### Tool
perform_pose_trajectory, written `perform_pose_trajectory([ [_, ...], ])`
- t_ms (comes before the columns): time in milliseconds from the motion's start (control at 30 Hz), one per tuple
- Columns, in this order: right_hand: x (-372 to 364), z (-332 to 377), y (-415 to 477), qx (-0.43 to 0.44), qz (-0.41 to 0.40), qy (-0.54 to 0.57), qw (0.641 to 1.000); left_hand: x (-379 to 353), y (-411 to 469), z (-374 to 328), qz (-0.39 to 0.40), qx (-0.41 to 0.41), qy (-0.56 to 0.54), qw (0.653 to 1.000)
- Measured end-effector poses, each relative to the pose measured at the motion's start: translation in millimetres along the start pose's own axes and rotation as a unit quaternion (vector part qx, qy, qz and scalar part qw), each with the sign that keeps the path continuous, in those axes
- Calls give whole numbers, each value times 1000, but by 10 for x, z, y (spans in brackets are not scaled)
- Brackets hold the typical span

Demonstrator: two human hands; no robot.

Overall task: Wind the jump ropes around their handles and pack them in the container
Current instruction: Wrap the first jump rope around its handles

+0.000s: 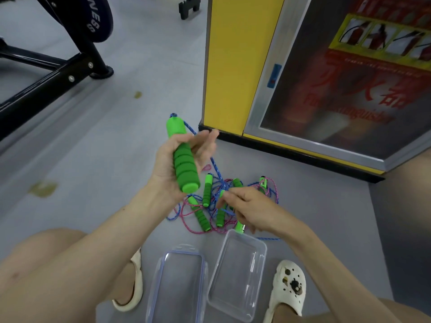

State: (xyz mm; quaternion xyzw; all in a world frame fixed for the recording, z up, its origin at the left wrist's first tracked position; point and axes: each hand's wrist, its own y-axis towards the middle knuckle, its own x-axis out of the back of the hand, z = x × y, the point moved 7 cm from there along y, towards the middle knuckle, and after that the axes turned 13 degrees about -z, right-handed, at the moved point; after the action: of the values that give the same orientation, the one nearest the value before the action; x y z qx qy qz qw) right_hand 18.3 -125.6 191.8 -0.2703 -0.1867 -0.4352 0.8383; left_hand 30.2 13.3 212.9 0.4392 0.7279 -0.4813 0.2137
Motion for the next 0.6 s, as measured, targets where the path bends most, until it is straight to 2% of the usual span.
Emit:
perform_pose_trajectory([
  [67,-103,-65,9,23,15,-83,996,-78,-67,105,65,26,70,995],
  [133,-226,-193,-35,12,85,-159,984,-144,-129,217,90,37,154,983],
  [233,-305,-282,-236,-64,241,-106,963,-156,-122,73,-2,-31,140,990],
  [300,-192,-203,-255,-67,233,-73,967,-98,-104,-130,-61,-104,153,981],
  [333,-83,-150,-191,-47,178,-66,981,-93,-95,-206,-67,-143,202,966],
  [400,186,-64,-49,9,32,-71,997,-136,-127,-232,-56,-202,365,907],
  [433,278,-63,-21,15,1,-51,999,-148,-134,-192,-54,-218,447,866],
  [533,269,-93,-98,-13,84,43,995,-165,-97,-23,-6,-269,633,726],
  [600,334,-86,-113,-2,84,44,995,-197,-88,130,72,-300,693,651],
])
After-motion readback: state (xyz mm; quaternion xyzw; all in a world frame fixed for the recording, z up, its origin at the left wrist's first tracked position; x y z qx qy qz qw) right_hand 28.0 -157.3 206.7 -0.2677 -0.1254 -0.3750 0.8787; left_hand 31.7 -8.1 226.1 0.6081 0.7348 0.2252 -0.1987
